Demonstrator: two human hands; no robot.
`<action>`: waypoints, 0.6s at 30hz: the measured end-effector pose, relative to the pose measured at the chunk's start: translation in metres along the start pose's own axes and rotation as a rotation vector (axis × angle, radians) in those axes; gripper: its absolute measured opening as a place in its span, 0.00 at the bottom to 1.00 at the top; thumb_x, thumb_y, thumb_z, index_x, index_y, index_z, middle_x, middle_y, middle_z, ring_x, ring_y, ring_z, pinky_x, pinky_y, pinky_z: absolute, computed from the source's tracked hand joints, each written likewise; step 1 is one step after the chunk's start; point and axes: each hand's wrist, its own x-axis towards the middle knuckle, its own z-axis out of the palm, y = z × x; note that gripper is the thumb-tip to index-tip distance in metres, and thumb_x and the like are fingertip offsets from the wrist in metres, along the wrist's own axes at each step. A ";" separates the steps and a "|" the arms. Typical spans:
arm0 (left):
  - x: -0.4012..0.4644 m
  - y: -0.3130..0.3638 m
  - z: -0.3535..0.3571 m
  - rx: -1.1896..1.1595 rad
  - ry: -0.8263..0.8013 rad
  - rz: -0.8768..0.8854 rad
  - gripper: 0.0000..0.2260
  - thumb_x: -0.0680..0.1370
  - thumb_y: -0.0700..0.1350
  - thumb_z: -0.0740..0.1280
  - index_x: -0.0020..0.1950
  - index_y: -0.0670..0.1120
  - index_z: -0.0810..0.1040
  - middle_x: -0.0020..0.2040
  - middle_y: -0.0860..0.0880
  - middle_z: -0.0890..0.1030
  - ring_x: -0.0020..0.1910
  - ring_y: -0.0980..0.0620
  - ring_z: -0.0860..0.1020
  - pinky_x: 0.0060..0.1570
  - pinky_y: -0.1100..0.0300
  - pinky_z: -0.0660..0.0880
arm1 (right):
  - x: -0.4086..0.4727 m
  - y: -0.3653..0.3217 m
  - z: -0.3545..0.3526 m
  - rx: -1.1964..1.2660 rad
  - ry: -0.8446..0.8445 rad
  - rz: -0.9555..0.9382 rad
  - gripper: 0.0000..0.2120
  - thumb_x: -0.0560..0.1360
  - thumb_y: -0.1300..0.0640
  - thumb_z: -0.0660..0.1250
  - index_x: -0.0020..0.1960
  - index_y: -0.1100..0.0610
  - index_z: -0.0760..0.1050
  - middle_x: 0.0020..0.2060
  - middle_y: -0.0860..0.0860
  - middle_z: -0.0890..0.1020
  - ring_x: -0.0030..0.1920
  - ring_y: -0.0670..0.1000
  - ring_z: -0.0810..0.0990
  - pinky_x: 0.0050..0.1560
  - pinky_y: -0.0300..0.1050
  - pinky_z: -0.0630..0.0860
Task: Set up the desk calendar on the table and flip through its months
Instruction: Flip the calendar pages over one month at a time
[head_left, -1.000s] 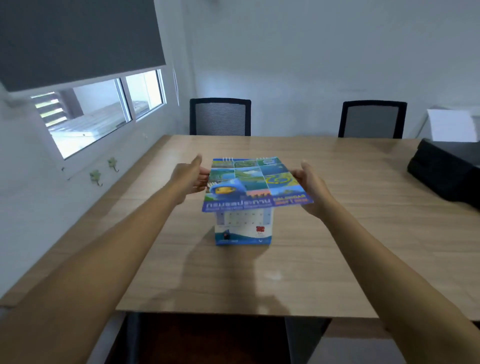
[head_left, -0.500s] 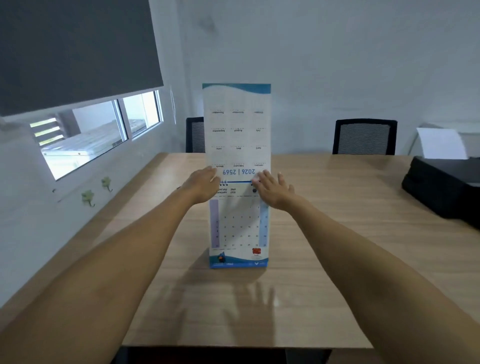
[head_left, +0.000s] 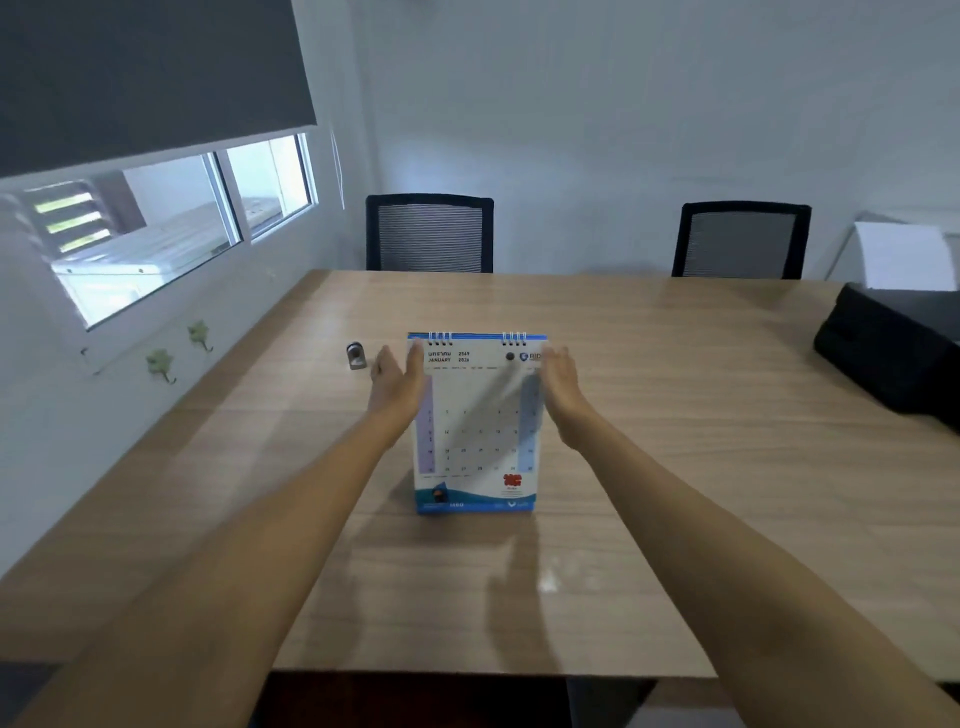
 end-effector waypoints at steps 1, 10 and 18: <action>-0.005 -0.009 0.005 -0.129 -0.025 -0.049 0.40 0.73 0.73 0.42 0.77 0.50 0.59 0.77 0.46 0.62 0.75 0.44 0.61 0.72 0.45 0.58 | -0.004 0.008 0.000 0.085 -0.042 0.096 0.33 0.77 0.35 0.42 0.75 0.52 0.57 0.77 0.51 0.56 0.77 0.55 0.54 0.76 0.63 0.51; -0.035 -0.021 0.018 -0.369 -0.204 -0.056 0.41 0.70 0.74 0.35 0.73 0.58 0.67 0.69 0.47 0.76 0.70 0.43 0.71 0.71 0.44 0.64 | -0.036 0.018 0.002 0.346 -0.207 0.235 0.34 0.78 0.36 0.33 0.75 0.50 0.60 0.78 0.51 0.56 0.78 0.53 0.50 0.77 0.55 0.47; -0.038 -0.018 -0.004 -0.217 -0.017 -0.129 0.35 0.78 0.66 0.41 0.58 0.44 0.79 0.60 0.42 0.80 0.62 0.41 0.76 0.63 0.48 0.70 | -0.050 0.011 -0.018 0.167 -0.216 0.212 0.39 0.77 0.35 0.32 0.73 0.54 0.66 0.76 0.52 0.61 0.78 0.55 0.53 0.76 0.61 0.42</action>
